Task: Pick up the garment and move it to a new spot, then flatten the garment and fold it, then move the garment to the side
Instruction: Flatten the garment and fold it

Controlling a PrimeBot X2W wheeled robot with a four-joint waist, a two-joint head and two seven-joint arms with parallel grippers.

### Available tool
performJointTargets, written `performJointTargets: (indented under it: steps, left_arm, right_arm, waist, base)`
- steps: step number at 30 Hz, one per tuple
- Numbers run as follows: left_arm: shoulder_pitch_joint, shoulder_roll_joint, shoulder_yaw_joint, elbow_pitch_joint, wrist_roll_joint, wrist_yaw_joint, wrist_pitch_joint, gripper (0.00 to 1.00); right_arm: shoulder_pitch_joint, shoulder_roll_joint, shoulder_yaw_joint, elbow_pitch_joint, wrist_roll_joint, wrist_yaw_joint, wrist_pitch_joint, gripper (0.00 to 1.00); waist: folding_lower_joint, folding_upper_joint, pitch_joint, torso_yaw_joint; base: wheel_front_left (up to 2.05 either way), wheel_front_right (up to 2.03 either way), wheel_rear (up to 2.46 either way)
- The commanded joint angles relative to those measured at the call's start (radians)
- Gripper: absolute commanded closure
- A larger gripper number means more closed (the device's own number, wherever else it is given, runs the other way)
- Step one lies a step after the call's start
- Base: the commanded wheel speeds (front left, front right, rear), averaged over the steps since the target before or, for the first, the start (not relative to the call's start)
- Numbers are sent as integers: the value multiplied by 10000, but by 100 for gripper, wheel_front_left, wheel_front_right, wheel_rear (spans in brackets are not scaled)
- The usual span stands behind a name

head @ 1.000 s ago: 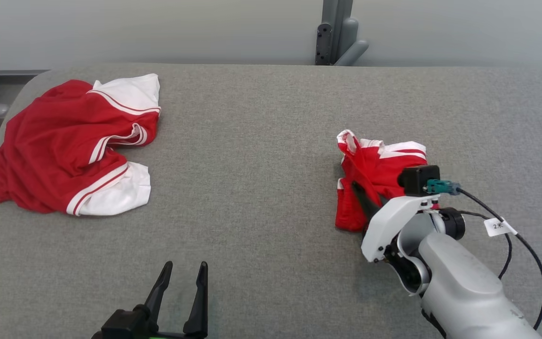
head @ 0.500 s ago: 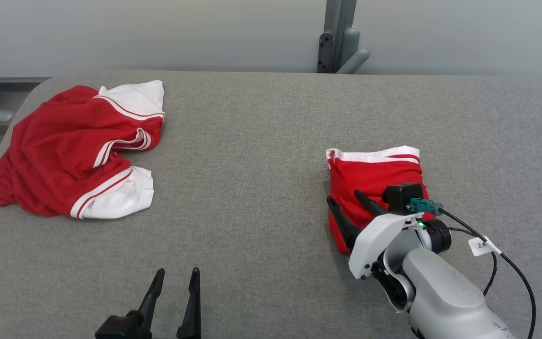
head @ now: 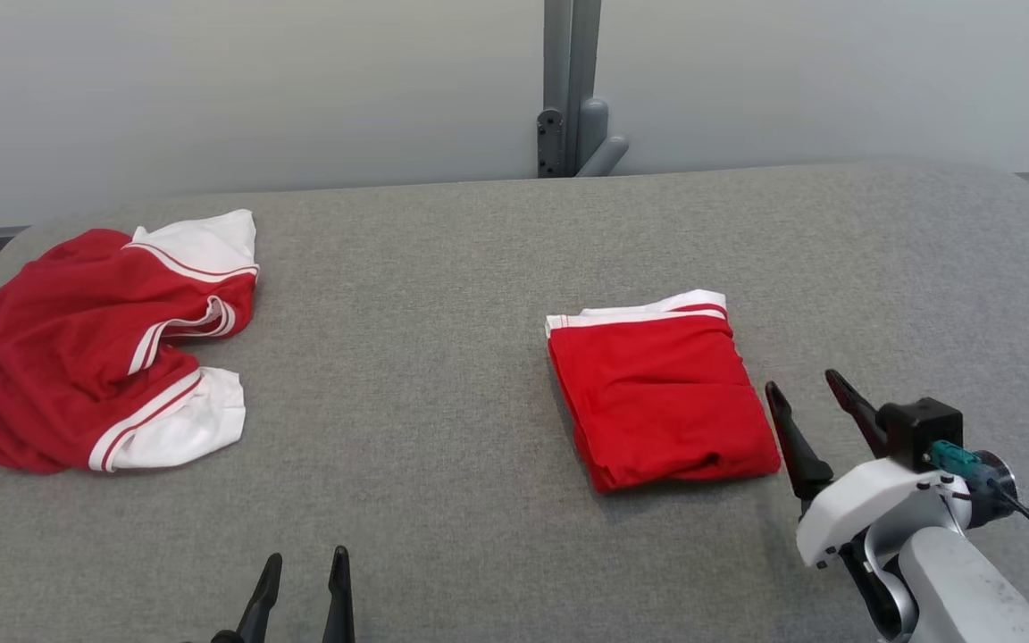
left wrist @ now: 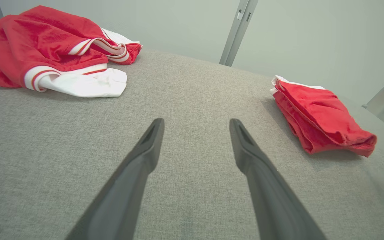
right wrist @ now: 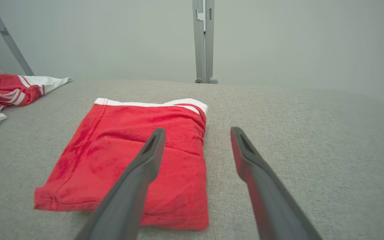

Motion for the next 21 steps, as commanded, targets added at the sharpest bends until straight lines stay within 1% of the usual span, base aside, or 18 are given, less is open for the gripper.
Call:
performJointTargets:
  steps: [1,2,3,4,5,8,11,15,18,21]
  left_arm:
    - [17,12,-13,-35,-107,54,-3,0]
    - [-23,14,-33,-39,-124,58,-3,0]
    - [-74,14,-58,-47,-103,52,-3,0]
    - [-125,14,-88,-48,-68,46,-3,0]
    - [-242,14,-140,-36,-51,21,-3,0]
    - [-362,14,-173,-25,4,-28,-3,0]
    - [-489,14,-145,28,75,-74,-3,0]
    - [-596,14,-151,122,92,-129,-3,0]
    - [-725,12,-191,178,101,-147,-3,0]
    - [-747,13,-150,182,55,-89,-3,0]
  right_arm:
    - [269,82,-285,-140,-318,-11,-78,0]
    - [362,137,-499,-203,-570,-11,-102,0]
    - [444,238,-680,-266,-699,-11,-122,24]
    - [503,352,-837,-303,-800,-11,-121,57]
    - [560,434,-933,-289,-1107,-13,-143,100]
    - [324,758,-906,-77,-1280,-14,-148,100]
    - [-85,1063,-675,440,-1461,-14,-135,100]
    - [-552,1376,-108,1448,-1834,-16,-131,100]
    - [-747,1539,405,2146,-1795,-16,-137,100]
    - [-810,1670,892,2566,-1673,-16,-158,100]
  waist:
    - [0,7,-52,-130]
    - [0,7,-36,-131]
    - [0,7,-17,-124]
    - [0,7,9,-107]
    - [0,7,94,-40]
    - [0,7,259,85]
    - [0,7,417,205]
    - [0,7,520,391]
    - [0,7,538,590]
    - [0,7,502,740]
  base:
    - [0,0,0]
    - [0,0,0]
    - [0,0,0]
    - [0,0,0]
    - [0,0,0]
    - [0,0,0]
    - [0,0,0]
    - [0,0,0]
    - [0,0,0]
    - [0,0,0]
